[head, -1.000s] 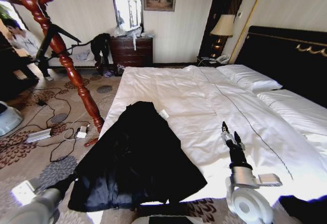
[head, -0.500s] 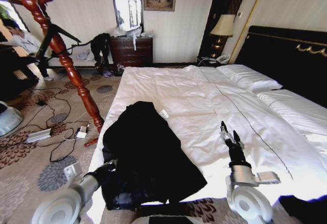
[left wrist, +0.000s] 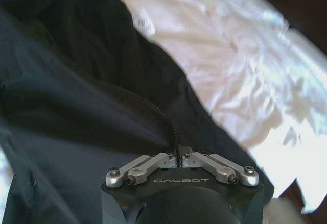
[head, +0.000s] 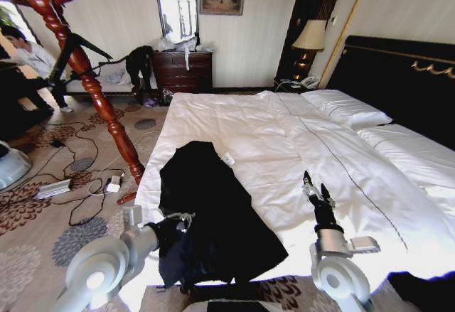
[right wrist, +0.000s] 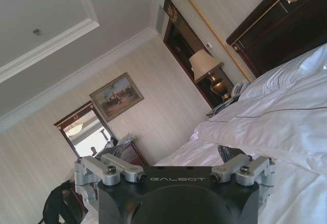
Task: Pick up the clothes from the bed and hang them on the clothes hanger.
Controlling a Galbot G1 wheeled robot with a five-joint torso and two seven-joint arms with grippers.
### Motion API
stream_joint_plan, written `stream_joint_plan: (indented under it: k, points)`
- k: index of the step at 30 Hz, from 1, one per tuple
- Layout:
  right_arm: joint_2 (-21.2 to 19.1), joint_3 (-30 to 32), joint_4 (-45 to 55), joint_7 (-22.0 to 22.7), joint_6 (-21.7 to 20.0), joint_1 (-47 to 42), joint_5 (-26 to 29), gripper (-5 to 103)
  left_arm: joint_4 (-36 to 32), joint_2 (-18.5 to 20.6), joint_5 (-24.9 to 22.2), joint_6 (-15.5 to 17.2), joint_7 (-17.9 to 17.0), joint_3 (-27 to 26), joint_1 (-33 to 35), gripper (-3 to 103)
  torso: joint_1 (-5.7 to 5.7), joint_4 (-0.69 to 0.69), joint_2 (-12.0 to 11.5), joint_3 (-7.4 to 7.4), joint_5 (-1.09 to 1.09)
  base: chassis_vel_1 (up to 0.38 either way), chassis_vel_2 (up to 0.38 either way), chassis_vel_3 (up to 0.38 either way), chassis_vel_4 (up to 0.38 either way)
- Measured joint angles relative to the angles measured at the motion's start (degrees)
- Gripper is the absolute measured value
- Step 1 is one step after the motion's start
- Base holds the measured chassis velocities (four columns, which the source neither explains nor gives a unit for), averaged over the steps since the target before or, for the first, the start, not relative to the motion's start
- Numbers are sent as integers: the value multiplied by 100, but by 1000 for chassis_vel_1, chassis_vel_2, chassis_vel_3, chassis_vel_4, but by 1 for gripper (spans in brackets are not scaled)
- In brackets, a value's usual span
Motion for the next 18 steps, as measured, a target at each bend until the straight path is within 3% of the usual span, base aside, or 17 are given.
stream_joint_plan:
  k: [1,6,11,15,18]
  points:
    - [0,-6,-23,1,-1,11,1,100,1,62,11,45,-59,108,-4,0,0,-5,0,0,-1,0,0,0,0]
    - [49,-29,-90,1,-2,93,2,100,20,109,59,73,-212,579,-82,0,0,-3,0,0,0,0,0,0,0]
    - [70,-78,-144,1,-3,97,-6,100,173,-168,80,75,-575,850,-34,-2,0,-4,0,0,-1,0,0,0,0]
    - [42,-90,-144,1,-4,88,-8,100,141,-315,-31,75,-886,753,140,6,0,-4,0,0,-1,0,0,0,0]
    - [-22,-88,-138,1,-8,93,-1,100,28,-324,-141,71,-1415,524,507,23,0,-2,0,0,0,0,0,0,0]
